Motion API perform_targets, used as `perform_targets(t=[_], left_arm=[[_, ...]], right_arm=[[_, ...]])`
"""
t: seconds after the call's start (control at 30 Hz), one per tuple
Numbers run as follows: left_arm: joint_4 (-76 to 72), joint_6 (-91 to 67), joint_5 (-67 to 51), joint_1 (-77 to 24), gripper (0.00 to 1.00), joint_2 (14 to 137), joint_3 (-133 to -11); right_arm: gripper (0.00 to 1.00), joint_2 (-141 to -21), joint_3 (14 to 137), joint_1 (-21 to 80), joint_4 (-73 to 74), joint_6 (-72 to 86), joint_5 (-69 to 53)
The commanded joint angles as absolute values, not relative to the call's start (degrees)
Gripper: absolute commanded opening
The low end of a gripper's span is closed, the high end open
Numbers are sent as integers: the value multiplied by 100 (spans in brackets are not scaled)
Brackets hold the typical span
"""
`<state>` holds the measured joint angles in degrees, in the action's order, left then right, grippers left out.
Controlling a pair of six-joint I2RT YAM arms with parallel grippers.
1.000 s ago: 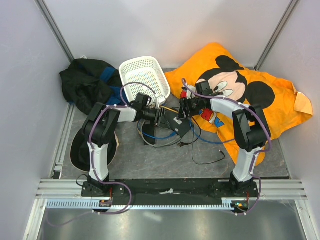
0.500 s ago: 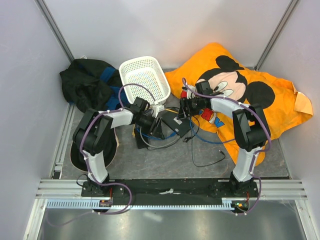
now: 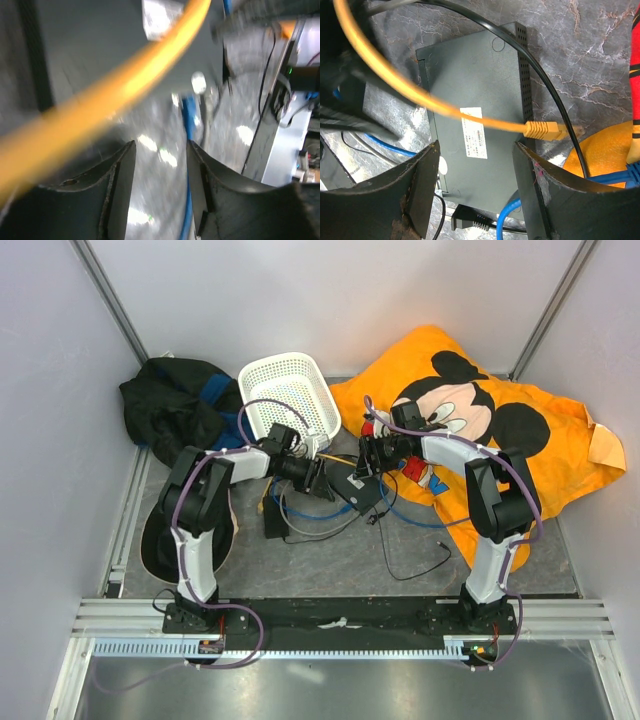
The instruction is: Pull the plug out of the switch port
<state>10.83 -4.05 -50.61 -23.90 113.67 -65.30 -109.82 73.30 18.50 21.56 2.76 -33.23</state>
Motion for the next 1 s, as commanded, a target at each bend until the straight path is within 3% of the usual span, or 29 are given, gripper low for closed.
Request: perform_targets(t=[0.0,0.2,0.47,0.97], left_arm=[[378,-1054,-5580,-2461,50,11943,-7057],[457,-1134,-5739,-2505,49,12278,-7067],[413,-1361,-5300,-2575,49,11717,-6488],[-404,-1986,-6178,-2725,54,12235,-6416]], right_arm=[[69,-11189,7128,1828,2812,36,-2953],[70,-11118,7093,1784,2848,35,-2953],[71,-11083,7040,1767,2848,35,-2979],[72,-11224,7066,1758,2848,88,-3050]])
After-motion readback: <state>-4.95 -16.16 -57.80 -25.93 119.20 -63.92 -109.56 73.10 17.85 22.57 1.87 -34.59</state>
